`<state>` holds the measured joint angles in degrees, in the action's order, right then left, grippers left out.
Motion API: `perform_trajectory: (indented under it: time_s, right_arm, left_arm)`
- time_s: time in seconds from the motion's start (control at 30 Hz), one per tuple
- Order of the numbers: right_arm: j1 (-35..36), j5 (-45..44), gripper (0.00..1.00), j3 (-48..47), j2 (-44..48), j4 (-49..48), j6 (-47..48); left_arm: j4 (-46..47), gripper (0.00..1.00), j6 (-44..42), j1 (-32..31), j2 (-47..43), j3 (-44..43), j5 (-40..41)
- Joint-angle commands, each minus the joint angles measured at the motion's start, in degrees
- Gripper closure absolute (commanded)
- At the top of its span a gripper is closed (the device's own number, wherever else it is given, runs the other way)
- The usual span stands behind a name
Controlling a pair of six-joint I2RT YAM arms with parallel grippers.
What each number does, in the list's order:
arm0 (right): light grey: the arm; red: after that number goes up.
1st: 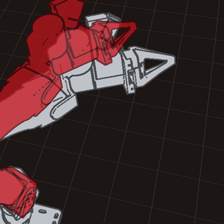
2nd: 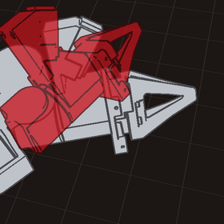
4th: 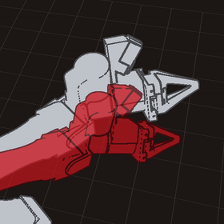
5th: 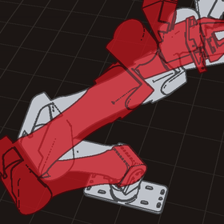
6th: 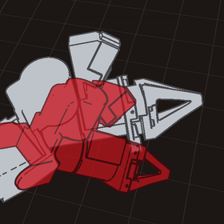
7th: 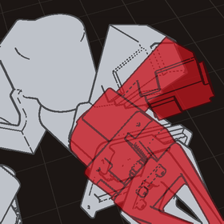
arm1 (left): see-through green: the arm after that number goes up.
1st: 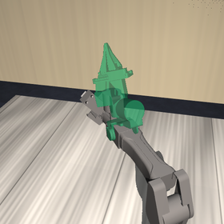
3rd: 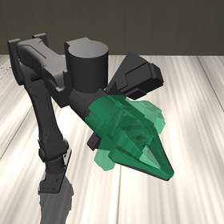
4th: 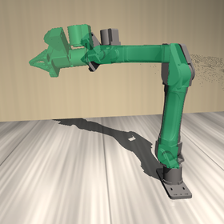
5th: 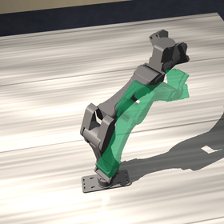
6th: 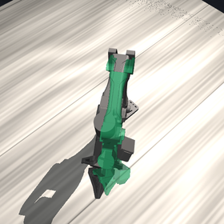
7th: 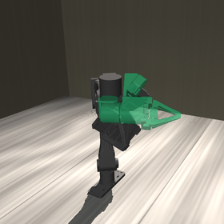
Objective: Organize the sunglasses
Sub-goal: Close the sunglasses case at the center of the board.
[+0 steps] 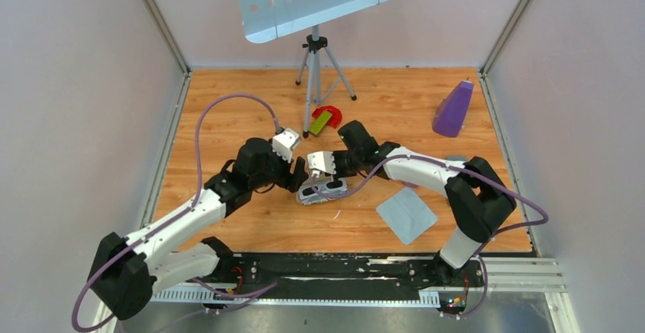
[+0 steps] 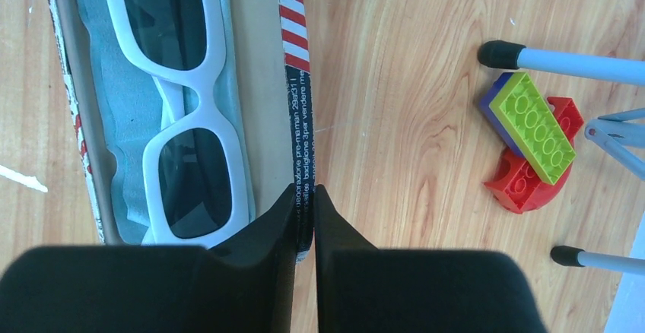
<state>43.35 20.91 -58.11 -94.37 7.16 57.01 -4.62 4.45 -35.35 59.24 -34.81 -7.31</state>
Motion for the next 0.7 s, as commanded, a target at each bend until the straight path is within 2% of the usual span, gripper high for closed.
perform_trajectory:
  time_s: [0.0, 0.13, 0.33, 0.43, 0.67]
  right_arm:
    - [0.3, -0.5, 1.0, -1.3, 0.8, 5.9, 3.4]
    - [0.4, 0.8, 1.0, 1.2, 3.4, 6.5, 8.1]
    - [0.5, 1.4, 1.0, 6.5, 7.9, 2.5, 14.4]
    - [0.5, 1.2, 1.0, 10.4, 9.1, -1.7, 17.9]
    - [0.5, 0.5, 1.0, 11.2, 8.7, -6.6, 18.7]
  left_arm:
    - [-5.5, 0.26, 3.9, 0.5, -8.4, -1.6, -0.2]
    - [-10.5, 0.25, 4.9, 3.3, -12.0, -1.2, 1.1]
    - [-9.1, 0.35, 6.4, 4.1, 0.4, -3.5, -9.4]
    - [-7.0, 0.34, 6.6, 4.1, 4.6, -5.4, -12.6]
    - [-0.6, 0.36, 8.0, 4.1, 11.7, -6.0, -17.3]
